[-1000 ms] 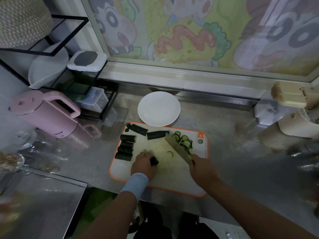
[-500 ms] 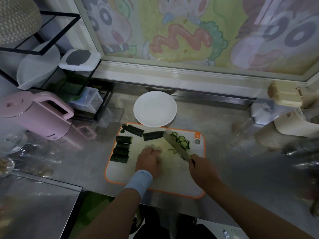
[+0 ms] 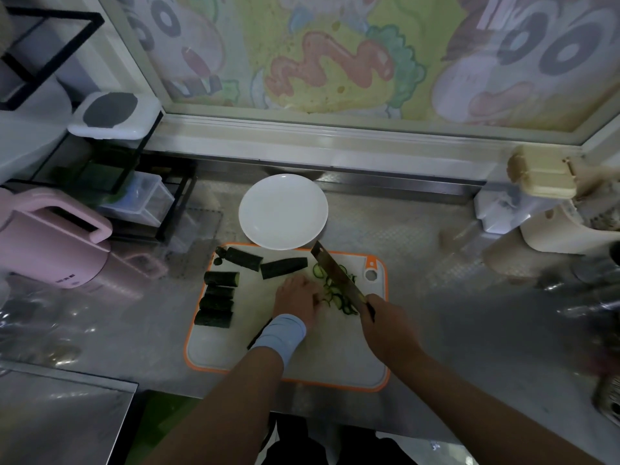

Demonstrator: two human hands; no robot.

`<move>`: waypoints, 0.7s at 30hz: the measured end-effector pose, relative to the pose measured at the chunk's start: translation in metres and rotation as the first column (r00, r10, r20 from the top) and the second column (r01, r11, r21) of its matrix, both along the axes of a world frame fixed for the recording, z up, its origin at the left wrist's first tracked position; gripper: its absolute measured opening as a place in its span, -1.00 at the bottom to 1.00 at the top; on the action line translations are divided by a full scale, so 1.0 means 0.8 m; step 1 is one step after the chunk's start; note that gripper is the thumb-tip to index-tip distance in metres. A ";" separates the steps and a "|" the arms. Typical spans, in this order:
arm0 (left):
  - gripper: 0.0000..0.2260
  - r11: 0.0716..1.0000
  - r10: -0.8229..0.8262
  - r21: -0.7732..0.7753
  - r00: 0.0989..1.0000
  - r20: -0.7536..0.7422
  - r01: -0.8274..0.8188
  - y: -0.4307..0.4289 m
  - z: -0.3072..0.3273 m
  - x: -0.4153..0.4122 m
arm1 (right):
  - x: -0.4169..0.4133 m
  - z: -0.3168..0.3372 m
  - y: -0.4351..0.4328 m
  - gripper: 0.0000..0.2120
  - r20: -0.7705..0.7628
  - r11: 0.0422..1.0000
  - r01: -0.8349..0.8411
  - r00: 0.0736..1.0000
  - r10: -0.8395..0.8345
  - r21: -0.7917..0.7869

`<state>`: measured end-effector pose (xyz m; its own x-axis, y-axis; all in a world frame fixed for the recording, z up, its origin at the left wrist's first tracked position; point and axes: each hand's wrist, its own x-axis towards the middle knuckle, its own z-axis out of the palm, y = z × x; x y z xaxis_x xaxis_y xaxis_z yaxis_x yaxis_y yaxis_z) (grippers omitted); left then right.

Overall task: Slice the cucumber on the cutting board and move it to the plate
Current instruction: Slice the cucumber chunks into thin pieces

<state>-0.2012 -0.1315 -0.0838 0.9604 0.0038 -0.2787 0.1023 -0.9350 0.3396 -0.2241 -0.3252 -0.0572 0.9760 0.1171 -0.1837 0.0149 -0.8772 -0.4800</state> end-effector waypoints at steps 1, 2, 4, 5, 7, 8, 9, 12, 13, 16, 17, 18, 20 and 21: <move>-0.89 1.000 -0.014 -0.006 1.000 -0.007 0.014 -0.001 0.000 0.000 | 0.000 0.000 0.000 -0.73 0.006 1.000 0.001 1.000 -0.001 -0.004; -0.89 1.000 -0.026 -0.011 1.000 -0.006 0.026 -0.001 0.001 0.000 | 0.001 0.001 -0.001 -0.73 0.009 1.000 0.001 1.000 -0.001 -0.006; -0.92 0.997 0.000 -0.082 1.000 0.009 0.001 -0.001 0.002 -0.002 | 0.002 0.003 -0.001 -0.73 0.019 1.000 0.008 1.000 -0.008 -0.003; -0.95 0.987 0.044 -0.155 0.999 0.007 -0.042 -0.001 0.004 -0.002 | 0.003 0.005 -0.001 -0.73 0.023 1.000 0.015 1.000 -0.015 0.002; -0.99 0.938 0.152 -0.313 0.988 -0.025 -0.152 -0.005 0.012 0.001 | 0.007 0.009 0.000 -0.73 0.030 0.999 0.037 0.999 -0.037 0.018; -1.00 0.903 0.204 -0.376 0.978 -0.047 -0.207 -0.009 0.018 0.007 | 0.010 0.012 0.000 -0.73 0.029 0.999 0.050 0.998 -0.051 0.021; -0.97 0.872 0.246 -0.420 0.967 -0.067 -0.251 -0.012 0.024 0.014 | 0.013 0.014 0.000 -0.74 0.025 0.998 0.062 0.998 -0.063 0.021; -0.82 0.898 0.212 -0.375 0.974 -0.084 -0.228 -0.014 0.035 0.037 | 0.020 0.020 -0.001 -0.75 0.005 0.997 0.070 0.998 -0.070 0.015; -0.78 0.923 0.190 -0.327 0.979 -0.078 -0.205 -0.011 0.036 0.042 | 0.022 0.023 0.000 -0.75 0.004 0.998 0.061 0.998 -0.061 0.016; -0.76 0.928 0.210 -0.307 0.977 -0.043 -0.213 0.014 0.041 0.037 | 0.021 0.026 0.002 -0.75 0.003 0.999 0.030 1.000 -0.030 0.016; -0.76 0.923 0.231 -0.313 0.973 -0.019 -0.225 0.023 0.043 0.030 | 0.020 0.026 0.005 -0.75 -0.001 1.000 0.015 1.000 -0.015 0.014; -0.76 0.930 0.235 -0.296 0.972 0.018 -0.219 0.031 0.046 0.021 | 0.017 0.026 0.009 -0.76 -0.008 1.000 -0.004 1.000 0.004 0.020; -0.80 0.939 0.268 -0.234 0.963 0.031 -0.254 0.050 0.050 -0.003 | 0.011 0.023 0.021 -0.77 -0.011 0.996 -0.072 0.997 0.072 0.047; -0.82 0.937 0.284 -0.213 0.959 0.011 -0.275 0.058 0.050 -0.017 | 0.007 0.021 0.029 -0.78 -0.013 0.992 -0.112 0.994 0.113 0.054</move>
<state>-0.2151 -0.0848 -0.0434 0.9394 0.2200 -0.2630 0.3314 -0.7790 0.5322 -0.2183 -0.3020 -0.0405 0.9530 0.2359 -0.1901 0.1037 -0.8437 -0.5267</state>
